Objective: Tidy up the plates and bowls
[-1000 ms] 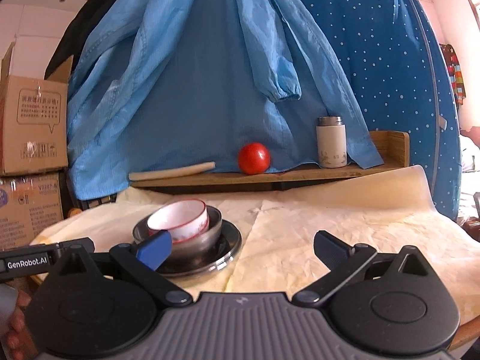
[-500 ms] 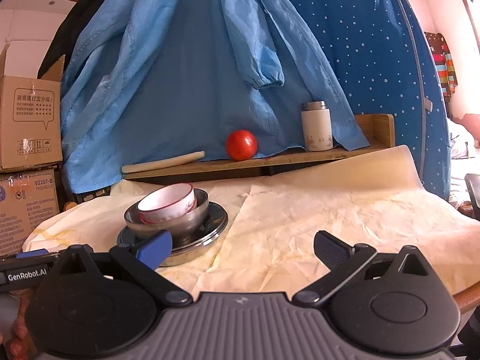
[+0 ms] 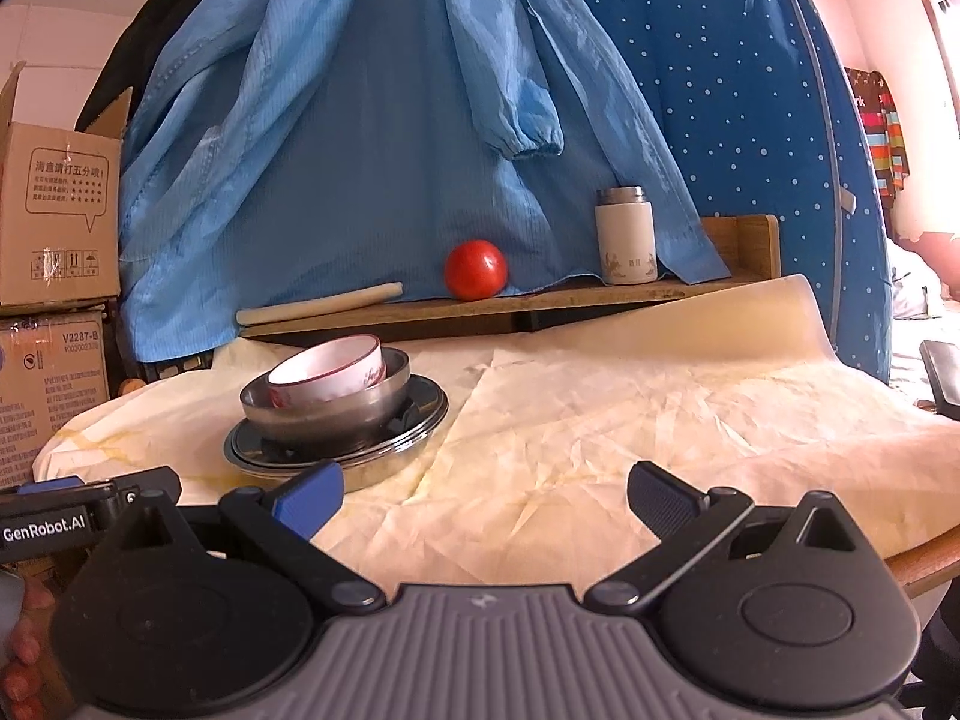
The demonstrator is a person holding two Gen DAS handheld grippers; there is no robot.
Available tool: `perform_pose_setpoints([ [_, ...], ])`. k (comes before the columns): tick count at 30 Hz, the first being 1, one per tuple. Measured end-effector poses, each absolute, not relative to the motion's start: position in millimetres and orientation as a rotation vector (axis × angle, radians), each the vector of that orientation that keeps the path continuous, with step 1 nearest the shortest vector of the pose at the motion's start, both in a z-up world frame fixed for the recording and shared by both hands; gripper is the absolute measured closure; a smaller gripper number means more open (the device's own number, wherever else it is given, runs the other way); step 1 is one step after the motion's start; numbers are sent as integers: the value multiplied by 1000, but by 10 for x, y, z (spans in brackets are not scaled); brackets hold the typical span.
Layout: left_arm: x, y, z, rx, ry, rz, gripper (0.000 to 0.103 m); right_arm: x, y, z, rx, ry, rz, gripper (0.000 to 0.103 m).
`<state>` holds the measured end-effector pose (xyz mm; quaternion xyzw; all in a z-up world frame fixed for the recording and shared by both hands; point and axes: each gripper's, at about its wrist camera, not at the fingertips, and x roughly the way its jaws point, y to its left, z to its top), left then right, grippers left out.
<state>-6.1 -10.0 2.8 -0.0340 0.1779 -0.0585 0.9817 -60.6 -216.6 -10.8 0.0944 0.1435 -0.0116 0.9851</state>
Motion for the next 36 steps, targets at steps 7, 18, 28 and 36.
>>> perform_pose_setpoints([
  [7, -74, -117, 7, -70, 363, -116, 1, -602, -2171, -122, 193, 292, -28, 0],
  [18, -76, -118, -5, -73, 366, -117, 1, -600, -2158, -138, 185, 296, -32, 0],
  [28, -78, -115, -9, -72, 365, -118, 1, -605, -2154, -131, 182, 296, -28, 0],
  [36, -81, -116, -9, -72, 366, -118, 1, -609, -2146, -124, 181, 298, -27, 0],
])
